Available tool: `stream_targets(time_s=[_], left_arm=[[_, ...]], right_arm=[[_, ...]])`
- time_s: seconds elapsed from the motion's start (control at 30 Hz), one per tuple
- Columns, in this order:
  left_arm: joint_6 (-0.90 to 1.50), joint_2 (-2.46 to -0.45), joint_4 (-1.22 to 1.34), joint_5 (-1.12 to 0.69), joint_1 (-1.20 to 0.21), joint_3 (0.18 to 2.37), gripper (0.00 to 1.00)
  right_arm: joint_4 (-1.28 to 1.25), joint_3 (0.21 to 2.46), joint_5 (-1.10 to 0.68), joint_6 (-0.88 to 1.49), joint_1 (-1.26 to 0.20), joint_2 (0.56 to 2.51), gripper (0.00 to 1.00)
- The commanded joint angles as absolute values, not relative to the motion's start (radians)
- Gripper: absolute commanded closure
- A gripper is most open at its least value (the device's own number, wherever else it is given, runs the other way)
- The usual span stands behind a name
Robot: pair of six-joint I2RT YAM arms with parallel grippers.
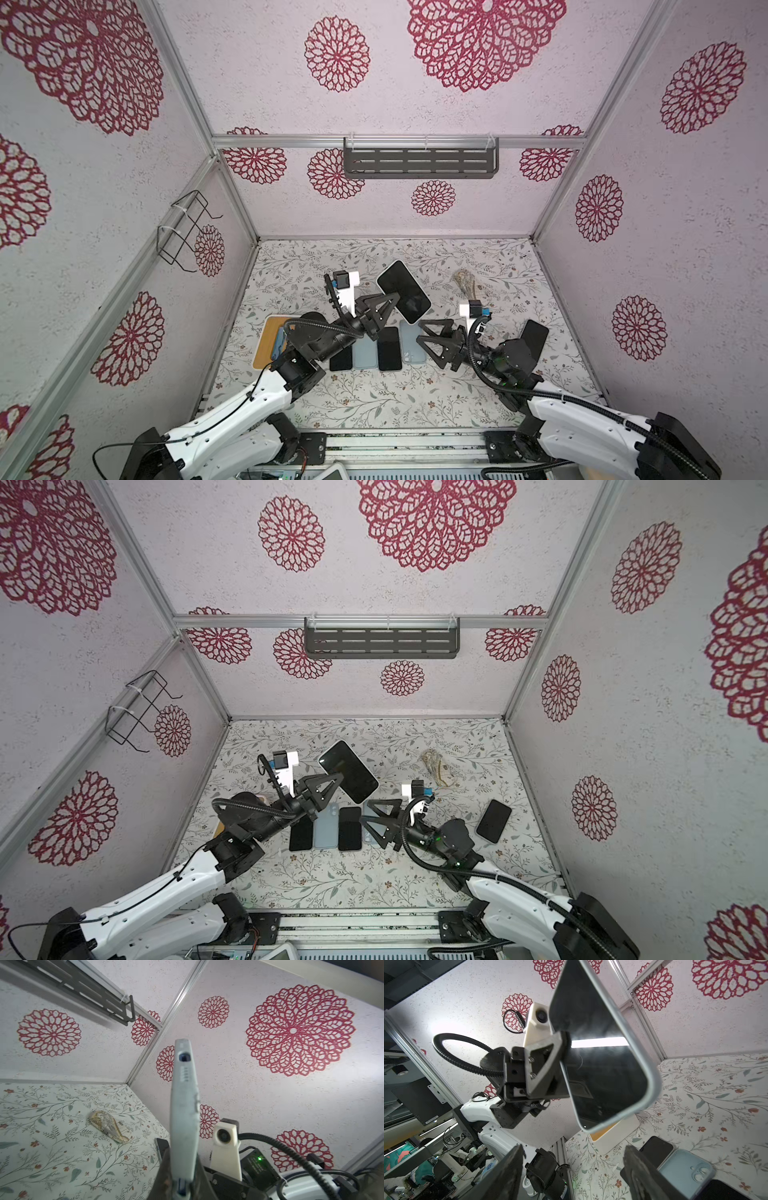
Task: Take the phone out of the phone case
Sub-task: Remove the phone case from the phone.
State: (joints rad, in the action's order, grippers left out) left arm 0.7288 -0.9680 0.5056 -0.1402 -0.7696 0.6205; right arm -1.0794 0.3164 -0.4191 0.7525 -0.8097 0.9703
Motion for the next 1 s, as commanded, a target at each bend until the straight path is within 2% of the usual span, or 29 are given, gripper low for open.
stream_targets(time_s=[0.0, 0.3, 0.7, 0.97], left_arm=[[0.701, -0.964, 0.659, -0.043, -0.79, 0.634, 1.0], [0.795, -1.007, 0.831, -0.04, -0.803, 0.59, 1.0], [0.885, -1.015, 0.937, -0.069, -0.804, 0.542, 1.0], [0.929, -1.014, 1.018, -0.067, -0.805, 0.499, 1.0]], right_arm=[[-1.245, 0.353, -0.399, 0.74, -0.826, 0.998, 0.24], [-1.312, 0.375, -0.43, 0.763, -0.833, 1.087, 0.35], [-1.322, 0.377, -0.411, 0.767, -0.821, 1.099, 0.47], [-1.349, 0.375, -0.416, 0.795, -0.794, 1.109, 0.49]])
